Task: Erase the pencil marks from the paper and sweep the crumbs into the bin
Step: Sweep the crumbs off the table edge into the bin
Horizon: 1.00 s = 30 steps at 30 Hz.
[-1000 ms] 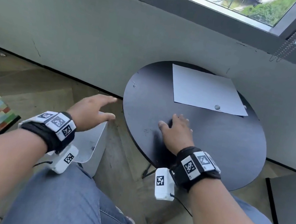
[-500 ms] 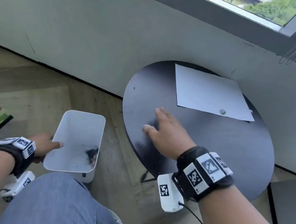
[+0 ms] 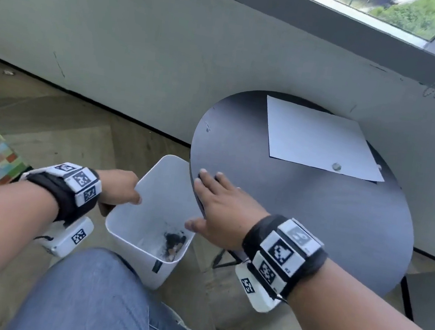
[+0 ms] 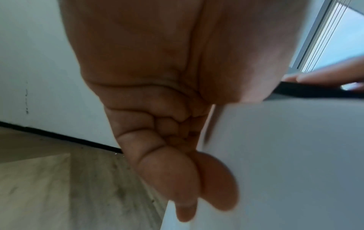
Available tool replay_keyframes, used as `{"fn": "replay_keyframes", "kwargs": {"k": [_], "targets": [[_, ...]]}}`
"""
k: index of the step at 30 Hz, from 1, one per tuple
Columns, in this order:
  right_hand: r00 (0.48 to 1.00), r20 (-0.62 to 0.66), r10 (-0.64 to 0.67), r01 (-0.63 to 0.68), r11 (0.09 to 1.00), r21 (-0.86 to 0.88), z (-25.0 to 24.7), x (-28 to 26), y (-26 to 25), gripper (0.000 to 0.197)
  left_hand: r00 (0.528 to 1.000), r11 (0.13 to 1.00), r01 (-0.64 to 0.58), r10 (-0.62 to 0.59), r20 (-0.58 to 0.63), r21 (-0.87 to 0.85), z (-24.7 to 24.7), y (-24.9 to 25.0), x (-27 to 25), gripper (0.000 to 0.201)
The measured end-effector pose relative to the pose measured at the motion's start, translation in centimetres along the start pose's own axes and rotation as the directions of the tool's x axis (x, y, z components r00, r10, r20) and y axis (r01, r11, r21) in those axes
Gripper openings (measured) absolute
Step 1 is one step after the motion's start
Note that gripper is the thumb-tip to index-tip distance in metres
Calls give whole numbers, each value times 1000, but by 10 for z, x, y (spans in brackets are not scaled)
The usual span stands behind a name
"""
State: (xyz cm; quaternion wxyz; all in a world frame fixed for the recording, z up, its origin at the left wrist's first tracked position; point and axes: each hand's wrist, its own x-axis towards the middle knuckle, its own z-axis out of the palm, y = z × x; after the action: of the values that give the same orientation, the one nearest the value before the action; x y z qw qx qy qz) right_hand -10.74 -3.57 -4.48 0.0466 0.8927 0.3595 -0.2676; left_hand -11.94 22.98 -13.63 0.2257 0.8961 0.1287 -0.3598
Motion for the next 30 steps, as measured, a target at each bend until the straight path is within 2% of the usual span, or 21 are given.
{"fn": "replay_keyframes", "kwargs": {"k": [2,3,4,6,8,9,11,15,16,18,20,21,22,23,24,26,28,30], "targets": [[999,-39,-28,31,995,91,6,-27,16,78,999,998,-22,24,32,-63,-1,10,-9,27],[995,-103,4,15,984,180,10,-42,28,74,999,994,-23,27,46,-103,0,17,-15,27],[979,-187,87,-33,962,272,17,-58,41,72,998,990,-21,30,63,-139,2,23,-20,25],[898,-285,335,-197,886,420,36,-82,64,74,996,984,-5,21,85,-178,7,32,-27,24],[838,-199,508,-382,807,450,62,-94,67,80,995,981,13,7,104,-193,11,41,-37,25],[830,-144,538,-444,795,413,74,-95,62,83,994,981,21,1,111,-192,13,44,-41,25],[831,-113,545,-477,802,361,90,-87,43,89,993,981,35,-13,117,-190,17,51,-47,26],[868,-198,455,-372,861,348,93,-56,-15,91,994,983,35,-15,109,-178,25,62,-56,28],[887,-230,400,-310,886,346,93,-51,-33,90,994,984,35,-16,107,-177,28,64,-57,28],[932,-289,220,-100,920,378,93,-48,-64,86,995,982,37,-18,103,-186,31,66,-59,27],[946,-314,78,114,827,550,87,-54,-77,81,995,978,48,-28,99,-201,32,68,-62,26],[929,-359,84,170,766,620,81,-57,-71,79,995,977,54,-36,92,-205,32,67,-63,26],[895,-419,152,179,740,649,76,-59,-58,78,995,977,59,-42,86,-207,32,66,-64,25],[851,-457,257,130,741,659,73,-59,-41,78,996,976,63,-46,82,-209,32,65,-65,26],[813,-443,377,24,739,674,70,-57,-20,78,995,975,68,-51,84,-213,32,64,-66,28],[758,-284,587,-276,683,676,66,-53,17,81,994,972,79,-61,86,-223,32,63,-68,29],[726,-163,668,-479,661,578,69,-47,31,86,994,969,83,-65,86,-232,31,64,-69,30],[745,-148,650,-516,703,490,73,-39,21,91,994,968,85,-67,86,-236,31,64,-70,30]]}}
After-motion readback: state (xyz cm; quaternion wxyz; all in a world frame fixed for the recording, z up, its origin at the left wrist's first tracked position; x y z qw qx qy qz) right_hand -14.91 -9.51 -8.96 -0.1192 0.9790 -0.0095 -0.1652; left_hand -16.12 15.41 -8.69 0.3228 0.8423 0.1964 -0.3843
